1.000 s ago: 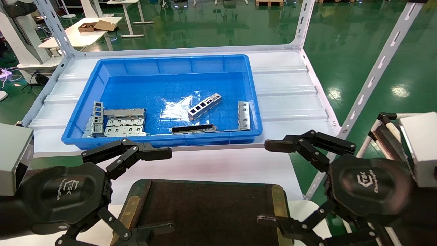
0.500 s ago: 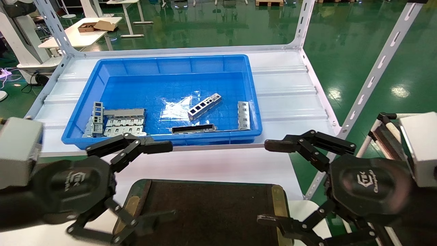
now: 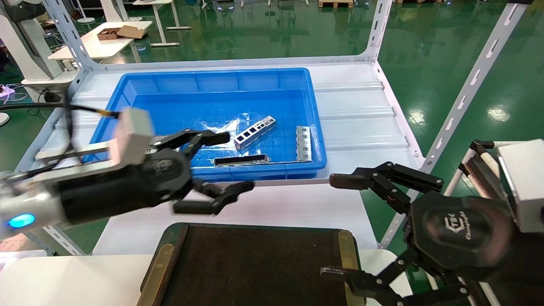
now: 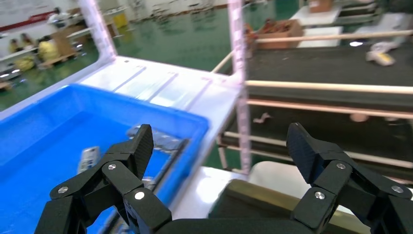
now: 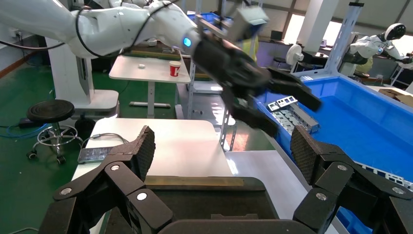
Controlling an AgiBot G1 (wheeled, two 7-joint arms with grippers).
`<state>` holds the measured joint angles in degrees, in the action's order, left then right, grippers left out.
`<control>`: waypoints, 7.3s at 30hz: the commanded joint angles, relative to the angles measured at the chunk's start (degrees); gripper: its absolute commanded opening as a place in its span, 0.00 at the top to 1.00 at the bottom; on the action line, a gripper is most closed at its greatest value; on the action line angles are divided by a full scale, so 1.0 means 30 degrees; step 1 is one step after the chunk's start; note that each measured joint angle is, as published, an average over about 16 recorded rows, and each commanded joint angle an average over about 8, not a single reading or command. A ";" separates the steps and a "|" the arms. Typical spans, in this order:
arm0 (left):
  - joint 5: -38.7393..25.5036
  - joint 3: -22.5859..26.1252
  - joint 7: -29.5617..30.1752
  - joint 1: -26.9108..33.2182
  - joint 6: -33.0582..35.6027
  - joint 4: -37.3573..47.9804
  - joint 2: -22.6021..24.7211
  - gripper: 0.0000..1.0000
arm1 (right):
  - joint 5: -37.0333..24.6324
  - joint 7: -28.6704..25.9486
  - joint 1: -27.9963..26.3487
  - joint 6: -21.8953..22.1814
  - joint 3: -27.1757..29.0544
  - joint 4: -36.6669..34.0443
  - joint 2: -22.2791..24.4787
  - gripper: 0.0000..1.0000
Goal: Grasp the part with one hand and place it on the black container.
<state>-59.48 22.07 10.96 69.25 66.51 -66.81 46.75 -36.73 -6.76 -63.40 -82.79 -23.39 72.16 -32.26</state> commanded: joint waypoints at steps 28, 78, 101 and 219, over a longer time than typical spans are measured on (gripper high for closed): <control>-0.6307 0.2780 -0.3225 0.7146 -0.8324 1.6038 0.9872 0.54 | 0.0001 0.0001 -0.0001 0.0001 -0.0002 0.0000 0.0001 0.64; -0.2103 0.4165 -0.4608 0.7770 -0.7831 1.8055 0.9997 1.00 | 0.0004 0.0003 -0.0002 0.0002 -0.0006 0.0000 0.0002 1.00; 0.1030 0.3572 -0.2991 0.2483 0.4087 0.9358 0.4303 1.00 | 0.0005 0.0004 -0.0002 0.0003 -0.0007 0.0000 0.0003 1.00; 0.3108 1.5621 0.6455 -0.3540 -2.1166 -0.3487 0.0260 0.00 | 0.0010 0.0008 -0.0005 0.0006 -0.0016 0.0000 0.0006 0.00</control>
<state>-49.48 68.83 29.74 58.39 2.71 -77.21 47.80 -36.70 -6.74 -63.42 -82.77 -23.44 72.16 -32.24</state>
